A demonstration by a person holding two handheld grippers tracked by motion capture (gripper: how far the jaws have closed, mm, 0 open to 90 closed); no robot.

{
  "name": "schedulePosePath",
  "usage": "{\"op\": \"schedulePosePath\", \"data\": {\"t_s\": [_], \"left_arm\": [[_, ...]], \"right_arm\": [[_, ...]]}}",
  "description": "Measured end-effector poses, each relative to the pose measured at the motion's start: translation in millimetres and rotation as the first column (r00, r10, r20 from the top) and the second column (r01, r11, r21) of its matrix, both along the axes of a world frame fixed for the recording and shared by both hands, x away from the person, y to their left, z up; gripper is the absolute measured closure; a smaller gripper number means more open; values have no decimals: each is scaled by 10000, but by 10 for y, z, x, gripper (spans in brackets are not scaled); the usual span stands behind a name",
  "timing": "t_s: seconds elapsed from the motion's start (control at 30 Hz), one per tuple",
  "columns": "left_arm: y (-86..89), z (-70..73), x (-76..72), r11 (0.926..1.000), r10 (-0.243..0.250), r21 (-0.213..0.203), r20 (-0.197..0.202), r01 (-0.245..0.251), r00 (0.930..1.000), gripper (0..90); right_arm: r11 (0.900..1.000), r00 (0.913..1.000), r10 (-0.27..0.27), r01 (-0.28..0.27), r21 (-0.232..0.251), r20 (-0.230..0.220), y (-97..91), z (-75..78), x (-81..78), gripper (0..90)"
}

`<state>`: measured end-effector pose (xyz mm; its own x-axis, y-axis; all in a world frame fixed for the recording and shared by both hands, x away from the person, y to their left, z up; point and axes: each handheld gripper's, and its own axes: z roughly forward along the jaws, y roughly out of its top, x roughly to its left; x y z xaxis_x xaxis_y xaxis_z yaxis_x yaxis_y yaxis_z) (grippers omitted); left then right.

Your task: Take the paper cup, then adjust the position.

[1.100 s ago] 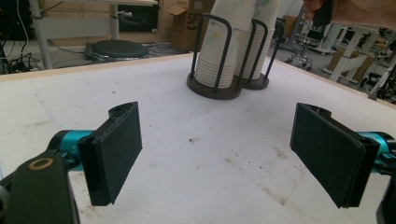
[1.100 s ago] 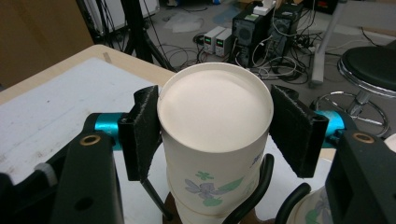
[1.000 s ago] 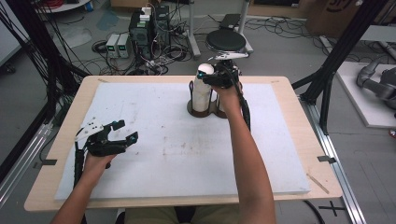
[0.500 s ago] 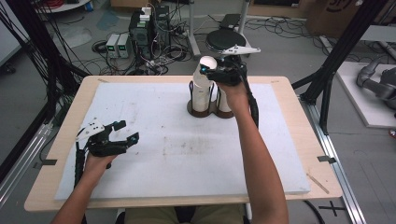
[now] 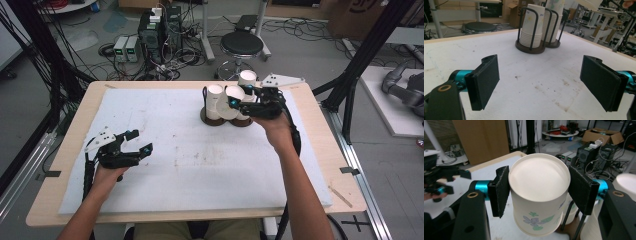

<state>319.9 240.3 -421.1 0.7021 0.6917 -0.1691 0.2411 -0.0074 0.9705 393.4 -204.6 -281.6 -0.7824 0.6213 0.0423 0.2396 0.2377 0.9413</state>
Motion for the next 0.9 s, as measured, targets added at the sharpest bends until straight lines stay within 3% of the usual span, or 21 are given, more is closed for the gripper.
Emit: {"op": "schedulePosePath", "data": {"t_s": [0.2, 0.4, 0.6, 0.9], "left_arm": [[-16, 0, 1, 9999, -119, -57, 35, 119, 9999, 158], [-20, 9, -12, 9997, -224, -109, 60, 225, 9997, 158], [-49, 39, -49, 9986, -536, 28, 249, 535, 9983, 158], [-138, 65, -46, 9961, -875, 81, 348, 873, 9956, 155]], "right_arm": [[9978, 9978, 659, -659, 10, -75, -198, -177, -173, 379], [9966, 9960, 821, -820, 52, -363, -369, -424, -304, 379], [9963, 9957, 854, -855, -13, -351, -393, -584, -398, 378], [9937, 9934, 1117, -1116, 44, -275, -320, -592, -501, 378]]}}
